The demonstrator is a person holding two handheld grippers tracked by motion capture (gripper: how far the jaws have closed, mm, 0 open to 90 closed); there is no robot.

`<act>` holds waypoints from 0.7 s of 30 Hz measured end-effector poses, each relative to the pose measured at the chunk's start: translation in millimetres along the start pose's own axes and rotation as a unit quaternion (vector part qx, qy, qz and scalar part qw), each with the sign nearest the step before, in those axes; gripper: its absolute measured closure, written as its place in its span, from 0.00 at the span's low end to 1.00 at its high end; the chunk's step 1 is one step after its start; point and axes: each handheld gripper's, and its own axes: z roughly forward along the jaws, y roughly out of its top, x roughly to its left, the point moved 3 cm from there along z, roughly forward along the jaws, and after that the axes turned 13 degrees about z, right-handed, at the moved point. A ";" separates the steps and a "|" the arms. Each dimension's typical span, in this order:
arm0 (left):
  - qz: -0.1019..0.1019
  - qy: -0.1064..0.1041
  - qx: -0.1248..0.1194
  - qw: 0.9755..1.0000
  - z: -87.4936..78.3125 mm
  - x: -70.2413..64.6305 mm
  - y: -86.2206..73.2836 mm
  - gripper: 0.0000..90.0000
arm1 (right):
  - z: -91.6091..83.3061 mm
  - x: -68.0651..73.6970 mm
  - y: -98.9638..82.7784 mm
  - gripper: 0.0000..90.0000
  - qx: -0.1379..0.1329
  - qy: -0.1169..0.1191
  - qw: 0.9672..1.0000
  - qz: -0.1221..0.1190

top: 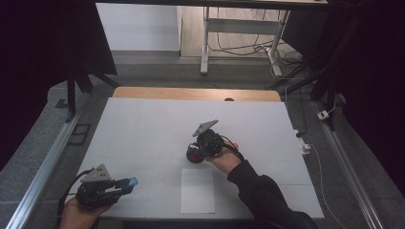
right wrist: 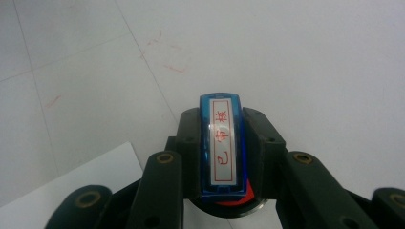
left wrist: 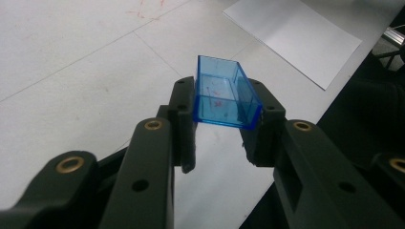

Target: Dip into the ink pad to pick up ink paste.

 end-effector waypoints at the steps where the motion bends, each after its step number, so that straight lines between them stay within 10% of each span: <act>1: 0.000 0.000 0.000 1.000 0.1 0.0 0.0 0.76 | 0.0 0.1 0.0 0.78 0.000 0.000 1.000 0.000; 21: 0.000 0.000 0.001 1.000 0.2 0.0 0.0 0.76 | 0.4 -22.4 -4.5 0.78 -0.015 0.071 0.994 0.082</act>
